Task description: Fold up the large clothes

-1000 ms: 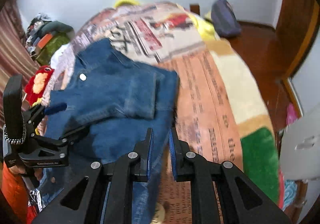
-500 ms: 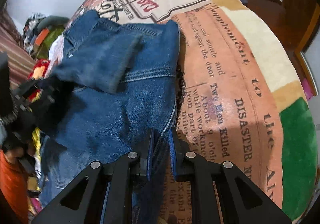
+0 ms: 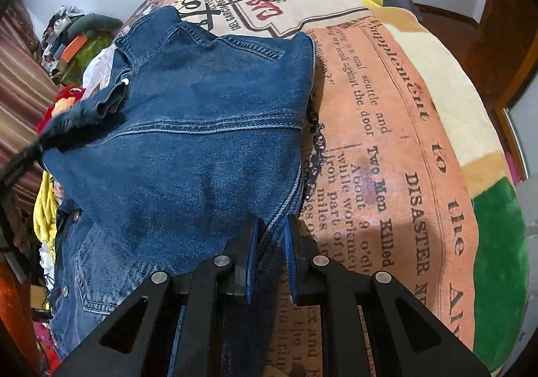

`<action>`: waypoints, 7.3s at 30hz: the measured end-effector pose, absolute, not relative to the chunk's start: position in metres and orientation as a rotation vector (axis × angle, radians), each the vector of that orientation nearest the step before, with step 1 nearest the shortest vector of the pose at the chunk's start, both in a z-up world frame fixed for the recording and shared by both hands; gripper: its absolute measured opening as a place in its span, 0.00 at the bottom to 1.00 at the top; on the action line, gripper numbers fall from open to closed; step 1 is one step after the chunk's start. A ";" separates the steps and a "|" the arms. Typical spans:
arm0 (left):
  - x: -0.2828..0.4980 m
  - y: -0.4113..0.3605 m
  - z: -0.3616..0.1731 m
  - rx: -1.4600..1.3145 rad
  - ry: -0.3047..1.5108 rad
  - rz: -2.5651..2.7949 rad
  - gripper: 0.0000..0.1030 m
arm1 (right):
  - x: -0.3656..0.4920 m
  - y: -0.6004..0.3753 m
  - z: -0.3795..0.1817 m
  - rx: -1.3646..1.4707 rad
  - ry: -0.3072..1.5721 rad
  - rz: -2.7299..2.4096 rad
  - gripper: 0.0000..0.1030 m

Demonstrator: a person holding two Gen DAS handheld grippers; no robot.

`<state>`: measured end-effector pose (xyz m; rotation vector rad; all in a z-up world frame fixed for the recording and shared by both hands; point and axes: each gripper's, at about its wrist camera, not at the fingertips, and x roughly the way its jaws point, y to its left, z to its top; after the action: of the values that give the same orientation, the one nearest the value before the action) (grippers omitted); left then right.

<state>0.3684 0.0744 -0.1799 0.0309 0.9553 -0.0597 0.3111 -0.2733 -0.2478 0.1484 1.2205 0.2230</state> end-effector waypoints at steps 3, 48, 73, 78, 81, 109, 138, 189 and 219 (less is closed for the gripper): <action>0.354 0.096 -0.203 -0.043 1.001 -0.042 0.50 | 0.311 -0.273 -0.248 0.141 1.221 0.221 0.11; 0.344 0.167 -0.221 -0.152 0.974 0.064 0.29 | 0.352 -0.232 -0.238 -0.088 1.178 0.183 0.11; 0.283 0.196 -0.229 -0.042 1.029 0.205 0.81 | 0.308 -0.233 -0.243 -0.417 1.031 0.102 0.57; 0.275 0.219 -0.221 -0.073 1.024 0.240 0.81 | 0.316 -0.268 -0.245 -0.243 1.111 0.065 0.73; 0.281 0.225 -0.214 -0.076 1.007 0.249 0.81 | 0.323 -0.283 -0.238 -0.109 1.134 0.081 0.73; 0.466 0.240 -0.285 -0.435 1.166 -0.044 0.34 | 0.453 -0.269 -0.263 0.286 1.208 0.257 0.33; 0.493 0.263 -0.239 -0.190 0.995 0.137 0.11 | 0.572 -0.177 -0.222 -0.040 0.986 0.216 0.09; 0.259 0.195 -0.083 -0.102 0.745 0.077 0.93 | 0.309 -0.190 -0.079 -0.070 0.794 0.345 0.94; 0.160 0.194 -0.268 -0.510 1.153 0.000 0.74 | 0.217 -0.230 -0.218 0.169 1.166 0.315 0.84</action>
<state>0.1599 0.1943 -0.2680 -0.5095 1.1526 0.0001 0.2167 -0.2300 -0.2185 0.1690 1.1660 0.3148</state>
